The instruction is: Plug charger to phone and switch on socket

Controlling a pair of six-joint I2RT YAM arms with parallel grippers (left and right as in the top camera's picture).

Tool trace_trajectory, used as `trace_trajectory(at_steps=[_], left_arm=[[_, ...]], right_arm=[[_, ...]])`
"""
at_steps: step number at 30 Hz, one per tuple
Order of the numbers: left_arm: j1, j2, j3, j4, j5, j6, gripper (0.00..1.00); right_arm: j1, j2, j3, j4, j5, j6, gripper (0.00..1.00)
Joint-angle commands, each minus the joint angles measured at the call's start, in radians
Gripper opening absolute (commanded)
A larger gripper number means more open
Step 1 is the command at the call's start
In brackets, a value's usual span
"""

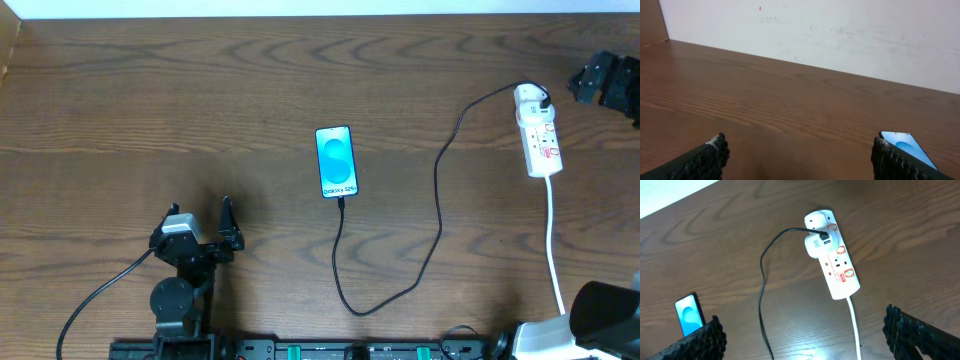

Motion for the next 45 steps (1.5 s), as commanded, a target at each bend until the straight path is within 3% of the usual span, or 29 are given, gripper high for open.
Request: trace_trajectory(at_steps=[1, 9, 17, 29, 40, 45], left_arm=[[0.004, -0.001, -0.011, -0.045, -0.010, 0.020, 0.92], [0.004, -0.001, -0.011, -0.045, -0.010, 0.020, 0.92], [0.004, -0.001, -0.011, -0.045, -0.010, 0.020, 0.92], [0.004, -0.001, -0.011, -0.045, -0.010, 0.020, 0.92], [0.004, -0.001, -0.011, -0.045, -0.010, 0.020, 0.92], [0.004, -0.001, -0.011, -0.045, -0.010, 0.020, 0.92]], right_arm=[[0.000, -0.008, 0.005, 0.001, 0.001, 0.006, 0.99], [0.000, -0.006, 0.004, 0.004, 0.014, -0.002, 0.99], [0.064, -0.042, -0.102, 0.175, -0.008, -0.001, 0.99], [0.317, -0.408, -0.955, 1.013, -0.007, -0.001, 0.99], [0.364, -0.912, -1.741, 1.701, -0.005, -0.002, 0.99], [0.364, -1.112, -1.944, 1.810, 0.009, -0.002, 0.99]])
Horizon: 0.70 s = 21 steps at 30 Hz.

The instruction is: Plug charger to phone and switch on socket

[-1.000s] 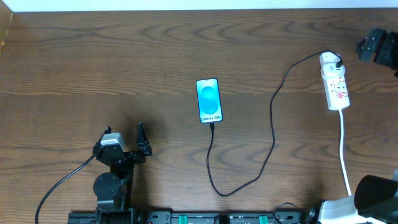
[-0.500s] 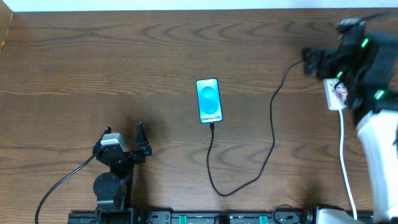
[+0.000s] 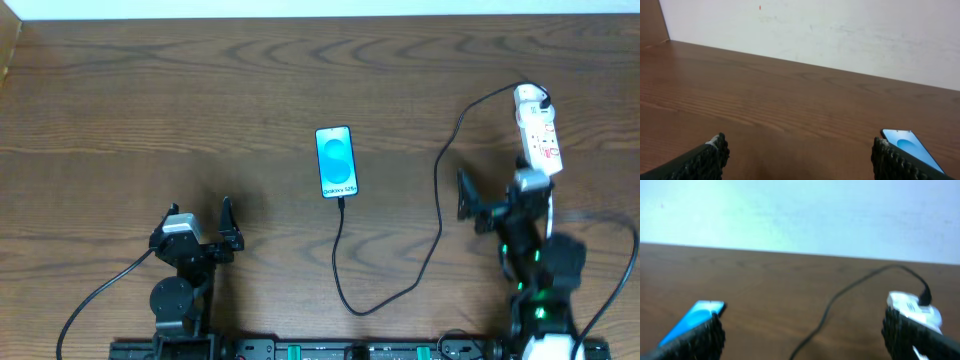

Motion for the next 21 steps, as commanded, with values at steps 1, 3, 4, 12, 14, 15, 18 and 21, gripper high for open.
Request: trace_trajectory(at_steps=[1, 3, 4, 12, 14, 15, 18, 21], left_arm=[[0.004, -0.003, -0.017, -0.036, -0.010, 0.007, 0.93], [0.004, -0.003, -0.017, -0.036, -0.010, 0.007, 0.92], [0.004, -0.003, -0.017, -0.036, -0.010, 0.007, 0.92], [0.004, -0.003, -0.017, -0.036, -0.010, 0.007, 0.92], [0.004, -0.003, -0.017, -0.036, -0.010, 0.007, 0.93], [0.004, -0.003, -0.017, -0.036, -0.010, 0.007, 0.92], [0.004, -0.003, -0.017, -0.036, -0.010, 0.007, 0.93], [0.004, -0.003, -0.017, -0.036, -0.010, 0.007, 0.93]], right_arm=[[0.009, -0.119, -0.080, -0.047, 0.018, -0.001, 0.99], [0.008, -0.172, -0.083, -0.105, 0.018, -0.005, 0.99], [0.008, -0.198, -0.083, -0.125, 0.019, -0.010, 0.99], [0.008, -0.348, -0.083, -0.265, 0.027, -0.023, 0.99], [0.008, -0.391, -0.083, -0.312, 0.035, -0.023, 0.99], [0.008, -0.410, -0.083, -0.333, 0.037, -0.023, 0.99], [0.008, -0.478, -0.083, -0.396, 0.050, -0.023, 0.99], [0.008, -0.545, -0.083, -0.456, 0.063, -0.023, 0.99]])
